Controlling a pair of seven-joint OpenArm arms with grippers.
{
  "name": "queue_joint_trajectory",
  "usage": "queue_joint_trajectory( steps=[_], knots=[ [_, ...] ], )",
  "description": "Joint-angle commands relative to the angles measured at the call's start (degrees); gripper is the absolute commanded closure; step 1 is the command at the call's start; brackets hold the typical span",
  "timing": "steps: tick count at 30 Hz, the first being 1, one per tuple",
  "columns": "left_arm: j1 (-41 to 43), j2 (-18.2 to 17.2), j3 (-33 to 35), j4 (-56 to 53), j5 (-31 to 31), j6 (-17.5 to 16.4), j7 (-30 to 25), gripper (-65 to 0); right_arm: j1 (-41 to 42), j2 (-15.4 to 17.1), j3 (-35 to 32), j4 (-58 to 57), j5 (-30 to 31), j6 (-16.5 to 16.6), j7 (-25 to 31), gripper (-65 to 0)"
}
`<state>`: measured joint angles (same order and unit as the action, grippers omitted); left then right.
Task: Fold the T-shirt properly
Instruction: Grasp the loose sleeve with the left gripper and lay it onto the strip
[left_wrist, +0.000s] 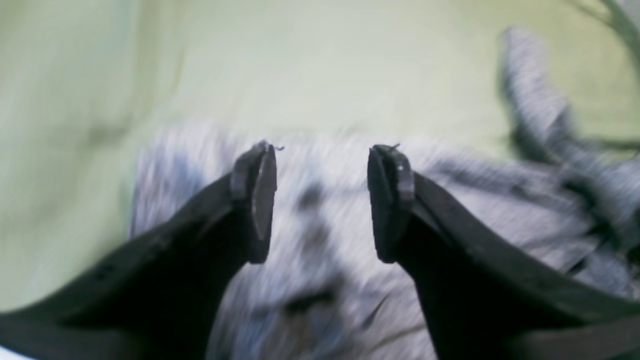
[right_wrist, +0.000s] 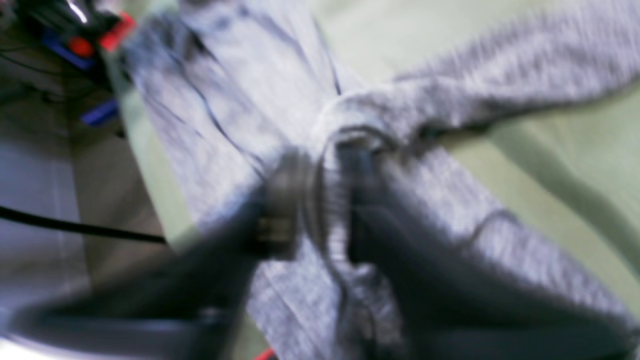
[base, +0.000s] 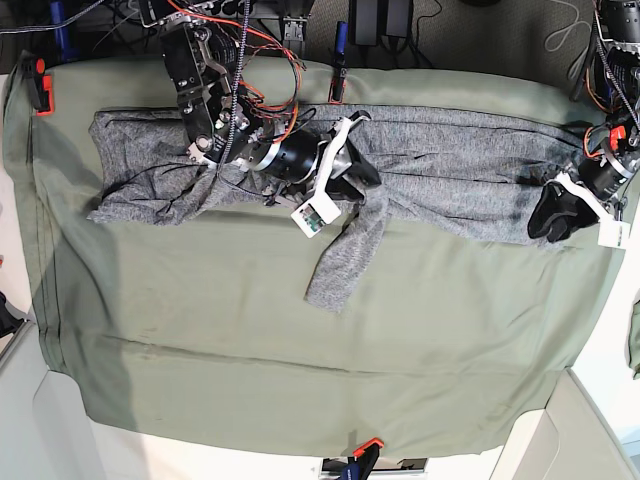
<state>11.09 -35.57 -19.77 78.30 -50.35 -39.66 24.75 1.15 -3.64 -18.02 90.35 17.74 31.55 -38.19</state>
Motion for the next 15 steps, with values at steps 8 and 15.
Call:
queue_joint_trajectory(
  steps=[8,15],
  knots=[
    [-4.2,2.45,7.1,6.19,3.5,-0.34,-1.38,-37.7,1.05,-0.31,4.37,2.03,1.4,-0.42,2.56,-43.4],
    [-16.5,10.97,21.84,5.22,17.68,6.16,-1.68,-37.7,1.01,-0.31,16.24,11.96,4.68,-0.44,-1.53,-43.2]
  ],
)
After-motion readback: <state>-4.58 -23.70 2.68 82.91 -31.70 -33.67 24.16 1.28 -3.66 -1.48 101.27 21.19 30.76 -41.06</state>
